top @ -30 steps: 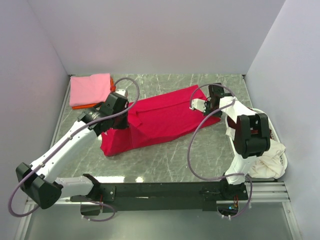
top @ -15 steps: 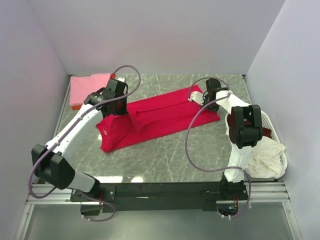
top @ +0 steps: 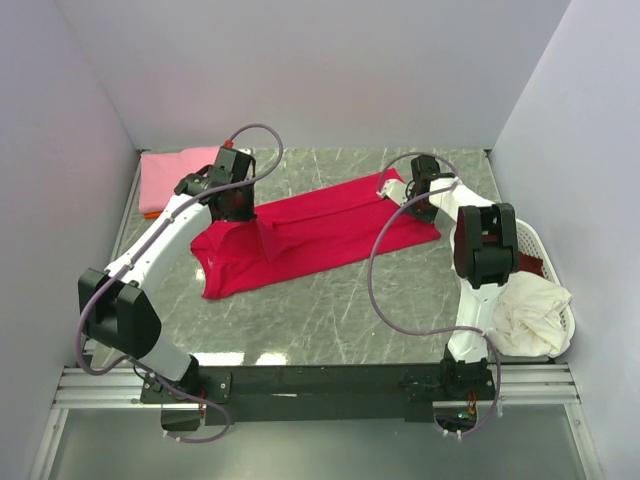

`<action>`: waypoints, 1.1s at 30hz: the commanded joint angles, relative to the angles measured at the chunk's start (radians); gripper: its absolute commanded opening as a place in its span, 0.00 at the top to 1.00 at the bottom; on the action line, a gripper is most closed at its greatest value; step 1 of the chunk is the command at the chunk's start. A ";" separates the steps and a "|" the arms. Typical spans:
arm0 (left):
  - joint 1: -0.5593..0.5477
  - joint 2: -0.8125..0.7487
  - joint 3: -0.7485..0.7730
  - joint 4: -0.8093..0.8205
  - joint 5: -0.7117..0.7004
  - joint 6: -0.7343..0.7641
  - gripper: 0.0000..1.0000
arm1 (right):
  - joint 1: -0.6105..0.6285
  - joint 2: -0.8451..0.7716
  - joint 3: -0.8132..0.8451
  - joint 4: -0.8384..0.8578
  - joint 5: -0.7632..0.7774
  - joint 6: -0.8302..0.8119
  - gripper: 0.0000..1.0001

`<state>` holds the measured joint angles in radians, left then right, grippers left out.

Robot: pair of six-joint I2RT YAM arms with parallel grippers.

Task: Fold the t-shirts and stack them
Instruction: Fold the tshirt

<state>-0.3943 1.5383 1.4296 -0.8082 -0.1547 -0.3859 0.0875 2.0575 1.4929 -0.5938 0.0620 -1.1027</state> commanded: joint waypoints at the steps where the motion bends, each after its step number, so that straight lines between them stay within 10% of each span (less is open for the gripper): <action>1: 0.014 0.006 0.046 0.033 0.012 0.022 1.00 | -0.012 0.012 0.059 0.006 0.006 0.029 1.00; 33: 0.106 0.167 0.158 0.060 0.043 0.038 1.00 | -0.006 0.098 0.228 -0.041 0.018 0.092 1.00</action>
<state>-0.2932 1.6974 1.5276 -0.7700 -0.1272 -0.3725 0.0864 2.1513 1.6825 -0.6388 0.0635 -1.0191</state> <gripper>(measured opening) 0.017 0.007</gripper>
